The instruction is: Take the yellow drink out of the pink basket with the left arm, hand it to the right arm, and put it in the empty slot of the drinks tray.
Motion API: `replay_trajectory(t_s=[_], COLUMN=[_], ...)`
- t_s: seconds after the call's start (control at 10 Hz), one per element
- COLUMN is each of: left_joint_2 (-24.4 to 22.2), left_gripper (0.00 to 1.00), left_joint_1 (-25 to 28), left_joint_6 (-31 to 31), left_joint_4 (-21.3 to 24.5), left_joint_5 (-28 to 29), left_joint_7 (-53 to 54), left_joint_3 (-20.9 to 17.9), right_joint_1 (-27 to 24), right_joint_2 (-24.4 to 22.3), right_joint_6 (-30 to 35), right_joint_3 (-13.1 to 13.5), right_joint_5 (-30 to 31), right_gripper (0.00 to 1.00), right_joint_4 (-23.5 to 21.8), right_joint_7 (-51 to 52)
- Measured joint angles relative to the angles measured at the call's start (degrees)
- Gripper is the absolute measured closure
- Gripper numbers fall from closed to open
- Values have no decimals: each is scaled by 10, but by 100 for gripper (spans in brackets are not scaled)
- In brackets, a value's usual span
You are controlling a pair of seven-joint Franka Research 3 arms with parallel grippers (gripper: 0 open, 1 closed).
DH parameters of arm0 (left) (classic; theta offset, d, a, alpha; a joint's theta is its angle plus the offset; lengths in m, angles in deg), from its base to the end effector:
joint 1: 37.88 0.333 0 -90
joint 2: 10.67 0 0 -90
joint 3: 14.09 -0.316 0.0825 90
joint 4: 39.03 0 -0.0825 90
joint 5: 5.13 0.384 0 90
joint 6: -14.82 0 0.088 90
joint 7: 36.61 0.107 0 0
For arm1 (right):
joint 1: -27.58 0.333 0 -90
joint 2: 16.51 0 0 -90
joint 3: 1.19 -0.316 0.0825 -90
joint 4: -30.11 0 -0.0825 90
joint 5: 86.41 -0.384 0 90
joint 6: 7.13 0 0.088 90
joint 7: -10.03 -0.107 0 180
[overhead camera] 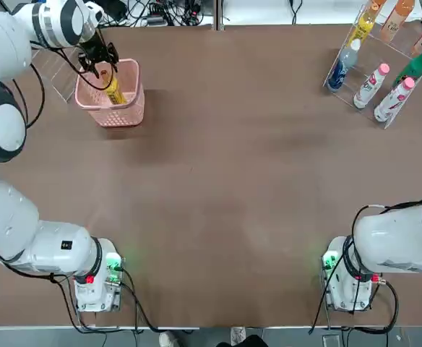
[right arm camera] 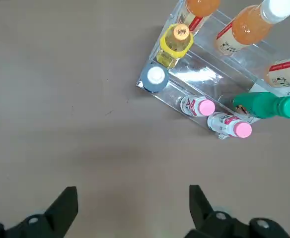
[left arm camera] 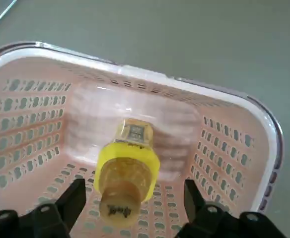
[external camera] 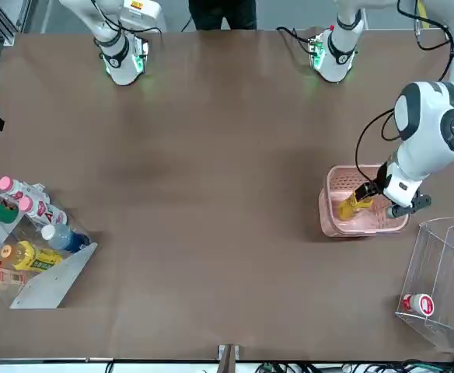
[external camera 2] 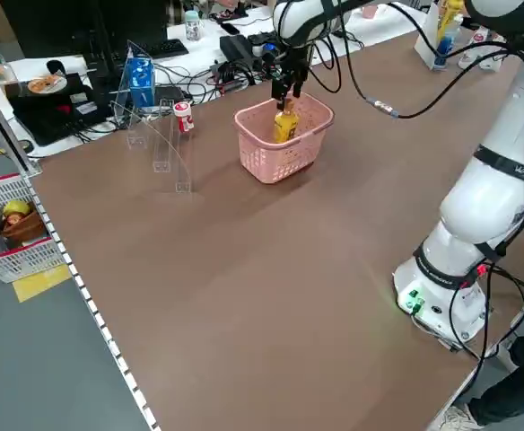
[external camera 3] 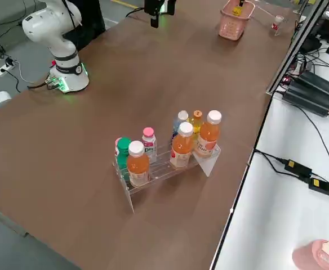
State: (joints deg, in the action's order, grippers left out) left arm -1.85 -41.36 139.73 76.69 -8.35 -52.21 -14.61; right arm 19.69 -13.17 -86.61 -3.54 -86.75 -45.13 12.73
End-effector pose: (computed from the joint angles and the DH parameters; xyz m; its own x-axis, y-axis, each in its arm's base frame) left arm 0.5809 -0.0323 0.3765 0.9683 0.2497 -0.0065 0.2497 -0.9673 0.0448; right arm 0.5479 -0.0533 0.6950 0.9987 -0.0486 0.0161 -0.0484 -0.9988 -0.0075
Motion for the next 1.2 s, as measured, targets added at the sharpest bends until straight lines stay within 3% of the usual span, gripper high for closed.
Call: replay_trajectory(t_s=[0.4,1.2], left_joint_2=[-2,-4], left_gripper=[27,44], left_joint_1=[0,0], left_joint_6=[0,1], left_joint_4=[4,4], left_joint_5=[0,0], left_joint_7=[0,0], left_joint_3=[0,-1], right_joint_1=[0,0], right_joint_2=[0,0], right_joint_6=[0,0], right_joint_3=[0,0], right_joint_5=[0,0], right_gripper=[1,1], right_joint_4=[0,0], right_joint_7=[0,0])
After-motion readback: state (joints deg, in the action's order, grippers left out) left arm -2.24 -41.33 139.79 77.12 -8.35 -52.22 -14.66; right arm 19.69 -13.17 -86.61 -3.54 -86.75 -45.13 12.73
